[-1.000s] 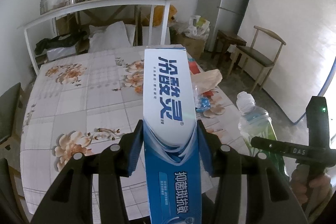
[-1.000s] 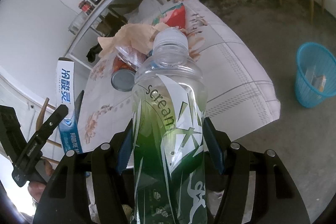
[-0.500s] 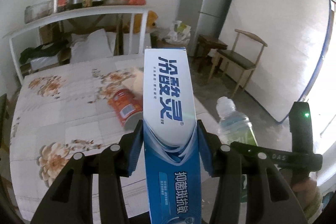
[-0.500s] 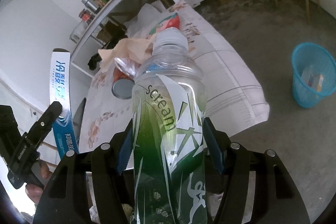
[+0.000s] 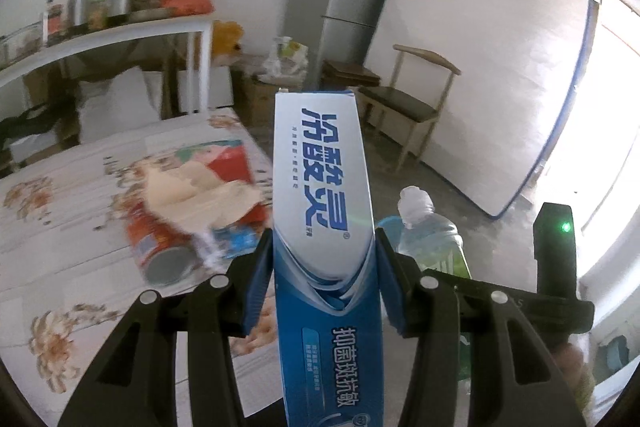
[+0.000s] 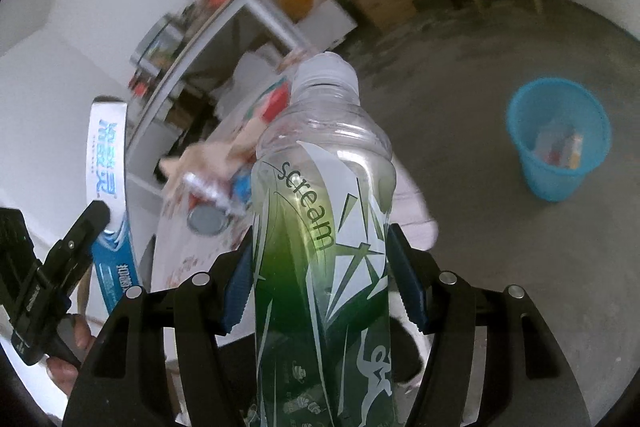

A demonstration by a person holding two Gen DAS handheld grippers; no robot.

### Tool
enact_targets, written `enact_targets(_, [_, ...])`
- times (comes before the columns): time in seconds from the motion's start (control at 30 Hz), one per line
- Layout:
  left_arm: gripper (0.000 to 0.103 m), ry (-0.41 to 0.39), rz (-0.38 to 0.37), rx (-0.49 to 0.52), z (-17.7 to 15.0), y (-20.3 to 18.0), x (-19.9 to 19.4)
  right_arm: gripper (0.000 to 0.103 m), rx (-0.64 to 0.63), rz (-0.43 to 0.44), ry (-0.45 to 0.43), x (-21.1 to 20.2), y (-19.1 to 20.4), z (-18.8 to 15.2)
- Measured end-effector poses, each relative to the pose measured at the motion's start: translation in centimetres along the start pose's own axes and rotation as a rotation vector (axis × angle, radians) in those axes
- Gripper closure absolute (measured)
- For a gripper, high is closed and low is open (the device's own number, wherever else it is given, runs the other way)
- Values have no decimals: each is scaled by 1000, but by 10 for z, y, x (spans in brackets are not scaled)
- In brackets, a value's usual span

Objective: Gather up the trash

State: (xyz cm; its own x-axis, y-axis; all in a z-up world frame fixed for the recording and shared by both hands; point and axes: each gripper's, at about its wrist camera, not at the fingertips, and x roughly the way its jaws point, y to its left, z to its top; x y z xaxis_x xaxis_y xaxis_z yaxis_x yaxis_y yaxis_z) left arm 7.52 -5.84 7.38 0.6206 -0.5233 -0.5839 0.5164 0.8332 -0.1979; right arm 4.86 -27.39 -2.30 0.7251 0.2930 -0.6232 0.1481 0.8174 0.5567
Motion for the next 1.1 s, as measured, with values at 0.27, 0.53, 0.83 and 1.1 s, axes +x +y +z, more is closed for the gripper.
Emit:
enact_targets(0.27, [56, 136, -203, -8, 29, -46, 71, 44, 235, -56, -143, -47, -86, 7])
enact_targets(0.53, [56, 377, -335, -22, 37, -114, 194, 44, 457, -33, -130, -44, -173, 14])
enact_targets(0.83, [27, 409, -292, 20, 82, -182, 324, 25, 592, 13, -106, 8, -271, 107])
enact_targets(1.1, [25, 404, -247, -52, 58, -132, 319, 27, 617, -165, -33, 53, -303, 82])
